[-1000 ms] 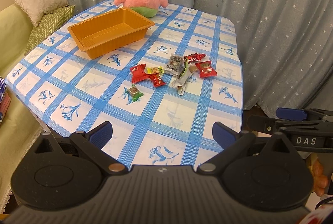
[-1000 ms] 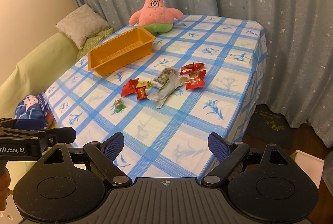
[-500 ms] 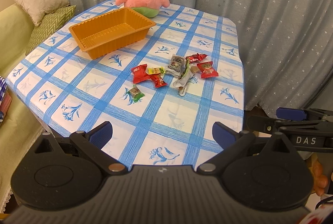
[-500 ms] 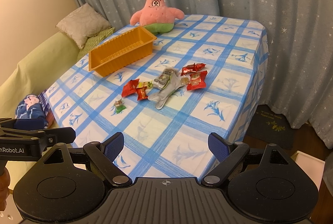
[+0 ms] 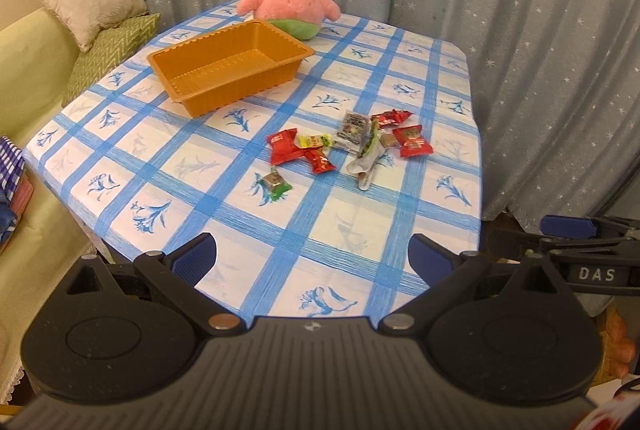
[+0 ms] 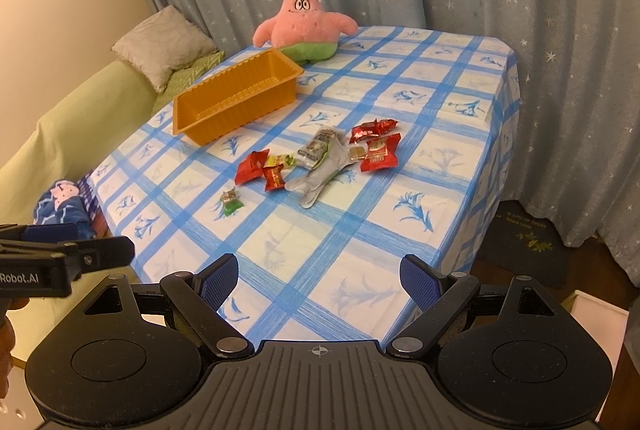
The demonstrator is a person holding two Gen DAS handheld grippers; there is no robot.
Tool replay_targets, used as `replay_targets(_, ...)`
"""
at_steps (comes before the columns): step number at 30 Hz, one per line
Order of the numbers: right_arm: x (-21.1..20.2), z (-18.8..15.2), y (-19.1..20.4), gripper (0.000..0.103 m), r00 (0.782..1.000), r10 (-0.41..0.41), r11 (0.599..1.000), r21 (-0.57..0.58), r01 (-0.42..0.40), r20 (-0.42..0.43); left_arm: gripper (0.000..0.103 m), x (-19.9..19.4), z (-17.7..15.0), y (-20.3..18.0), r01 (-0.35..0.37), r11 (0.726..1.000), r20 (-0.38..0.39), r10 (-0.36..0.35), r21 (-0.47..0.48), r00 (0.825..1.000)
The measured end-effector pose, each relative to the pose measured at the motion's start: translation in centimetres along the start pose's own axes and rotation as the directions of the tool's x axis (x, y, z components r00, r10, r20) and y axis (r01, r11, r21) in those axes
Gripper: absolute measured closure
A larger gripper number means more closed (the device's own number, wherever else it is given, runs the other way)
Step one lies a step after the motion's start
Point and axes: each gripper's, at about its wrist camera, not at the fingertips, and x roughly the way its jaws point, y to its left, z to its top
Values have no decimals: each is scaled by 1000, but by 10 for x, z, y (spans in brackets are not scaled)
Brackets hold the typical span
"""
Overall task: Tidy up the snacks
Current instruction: 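Lower the left tool onto the green-wrapped square candy and close it while the right tool approaches the white-and-green snack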
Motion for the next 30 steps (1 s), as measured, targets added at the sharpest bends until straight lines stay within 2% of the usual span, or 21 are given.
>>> replay_targets(6,7,-11,-1,15,1000,5,1000,8,-5,-2,1,5,-3,12,-32,999,17,33,-21,999)
replay_targets(9,13,-13,-17,15,1000,11,1000,16,-11,-4,2,9,-4,16,-49,999,25,50,-24,998)
replay_targets(15,25,-11,-22,15,1000,18,999,36,-18,-3,7,25,-6,21,-61,998,32,62,-9,998)
replay_targets(22,39,-4,-30,15,1000,8,998,64,-8,8,16,58,0,24,-33,999,22,33,24,999)
replay_targets(30,57,9,-38,15,999,-43,993,112,42,3,27,101,9,28,11,998,-3,-11,56,1000)
